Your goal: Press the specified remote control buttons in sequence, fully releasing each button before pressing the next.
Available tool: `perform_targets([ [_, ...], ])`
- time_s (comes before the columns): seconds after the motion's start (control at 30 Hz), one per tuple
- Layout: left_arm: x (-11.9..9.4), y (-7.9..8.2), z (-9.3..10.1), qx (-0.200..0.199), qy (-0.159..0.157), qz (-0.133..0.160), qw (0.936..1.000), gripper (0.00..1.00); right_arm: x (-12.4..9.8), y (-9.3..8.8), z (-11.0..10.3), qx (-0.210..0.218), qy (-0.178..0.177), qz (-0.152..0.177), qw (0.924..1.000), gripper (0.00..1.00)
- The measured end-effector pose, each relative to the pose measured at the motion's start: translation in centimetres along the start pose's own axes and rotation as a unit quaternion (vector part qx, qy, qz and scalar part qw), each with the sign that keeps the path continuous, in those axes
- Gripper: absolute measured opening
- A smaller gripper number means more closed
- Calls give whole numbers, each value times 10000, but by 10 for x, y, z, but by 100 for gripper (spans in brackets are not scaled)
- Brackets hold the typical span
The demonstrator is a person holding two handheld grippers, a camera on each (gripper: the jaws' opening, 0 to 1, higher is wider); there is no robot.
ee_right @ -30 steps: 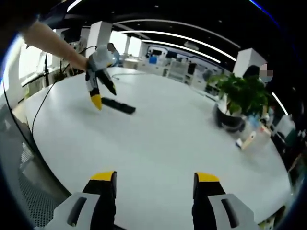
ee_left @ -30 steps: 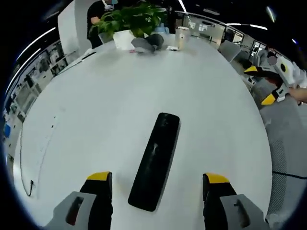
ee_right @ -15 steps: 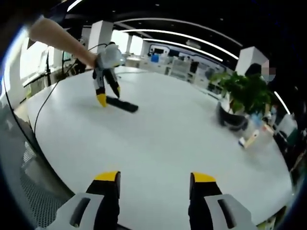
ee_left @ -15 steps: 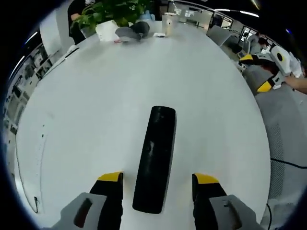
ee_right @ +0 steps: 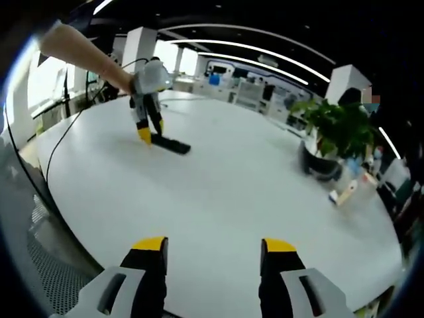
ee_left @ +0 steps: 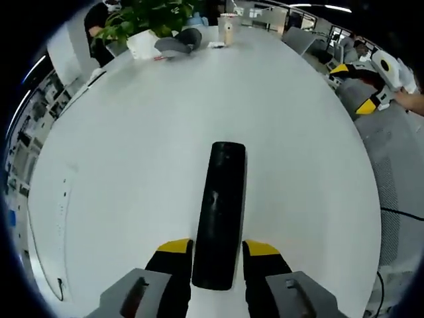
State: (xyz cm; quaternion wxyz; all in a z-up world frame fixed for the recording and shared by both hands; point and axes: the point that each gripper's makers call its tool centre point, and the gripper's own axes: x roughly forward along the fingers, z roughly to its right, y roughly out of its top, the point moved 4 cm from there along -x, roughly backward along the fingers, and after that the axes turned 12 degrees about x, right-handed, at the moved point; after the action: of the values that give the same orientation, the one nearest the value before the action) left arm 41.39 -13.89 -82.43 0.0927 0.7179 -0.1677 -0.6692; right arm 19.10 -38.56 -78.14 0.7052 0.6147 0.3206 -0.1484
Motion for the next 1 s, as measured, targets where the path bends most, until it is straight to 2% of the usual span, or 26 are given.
perform_targets([
  [0.63, 1, -2, 3, 149, -105, -159, 9997, 23, 2, 0, -2, 12, 88, -9, 10000, 50],
  [1.0, 3, 0, 9, 227, -109, -370, 9990, 23, 3, 1, 0, 31, 100, 14, 9999, 49],
])
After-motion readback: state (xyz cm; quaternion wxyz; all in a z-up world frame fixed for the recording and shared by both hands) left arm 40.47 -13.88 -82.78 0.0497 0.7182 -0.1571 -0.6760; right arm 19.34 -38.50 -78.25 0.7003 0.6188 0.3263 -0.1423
